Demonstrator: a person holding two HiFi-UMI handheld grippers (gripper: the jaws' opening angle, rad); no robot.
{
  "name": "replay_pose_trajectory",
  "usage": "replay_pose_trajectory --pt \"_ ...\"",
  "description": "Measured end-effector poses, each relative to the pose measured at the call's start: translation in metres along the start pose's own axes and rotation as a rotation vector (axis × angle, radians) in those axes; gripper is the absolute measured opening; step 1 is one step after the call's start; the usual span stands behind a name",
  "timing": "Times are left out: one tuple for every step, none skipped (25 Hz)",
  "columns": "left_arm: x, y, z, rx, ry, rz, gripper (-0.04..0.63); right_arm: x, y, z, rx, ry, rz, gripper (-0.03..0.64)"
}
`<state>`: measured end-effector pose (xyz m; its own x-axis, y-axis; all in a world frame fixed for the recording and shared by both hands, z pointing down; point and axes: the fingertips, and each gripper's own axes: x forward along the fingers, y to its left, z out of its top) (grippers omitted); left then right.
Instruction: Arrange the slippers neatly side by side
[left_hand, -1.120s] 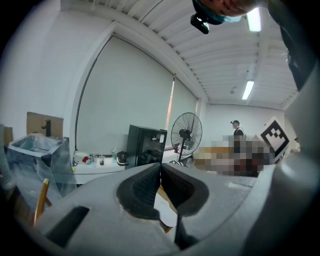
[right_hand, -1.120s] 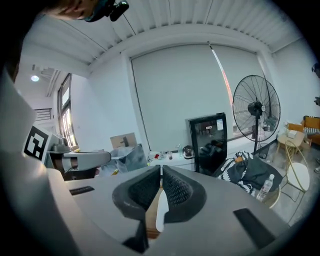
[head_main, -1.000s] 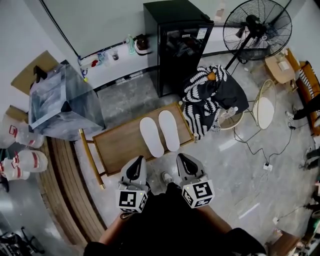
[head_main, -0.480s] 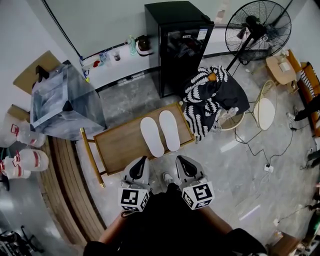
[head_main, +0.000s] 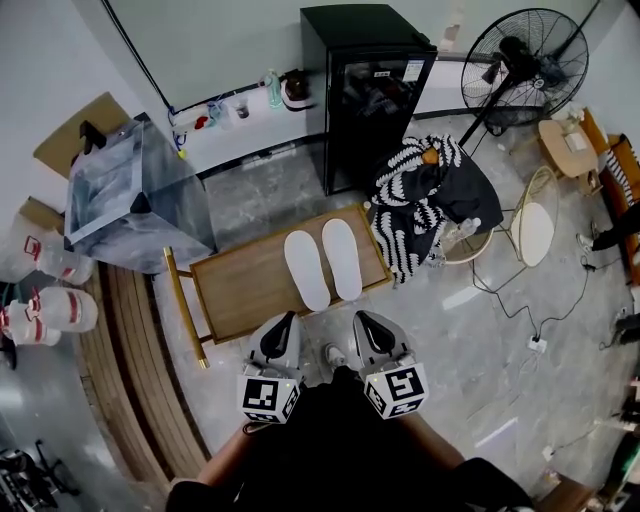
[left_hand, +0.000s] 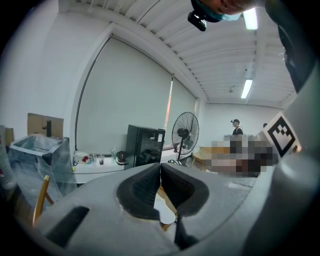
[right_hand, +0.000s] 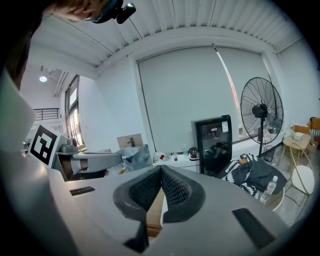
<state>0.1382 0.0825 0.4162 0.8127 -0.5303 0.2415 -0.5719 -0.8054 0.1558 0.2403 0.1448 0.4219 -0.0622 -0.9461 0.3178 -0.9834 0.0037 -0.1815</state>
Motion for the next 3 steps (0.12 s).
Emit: replay_pose_trajectory --pt "-0.0016 -0.0007 0.0002 0.002 -0.006 0.003 0.017 -0.0009 0.0006 -0.0009 0.001 -0.001 0.002 0.012" --pt "-0.0033 -0.0016 0.0003 0.004 -0.01 0.005 0.018 -0.002 0.0014 -0.0018 0.002 -0.001 0.005 0.012" --pt "-0.0051 -0.0026 0.0002 0.007 -0.015 0.007 0.017 -0.0032 0.0022 -0.0028 0.002 -0.001 0.008 0.012"
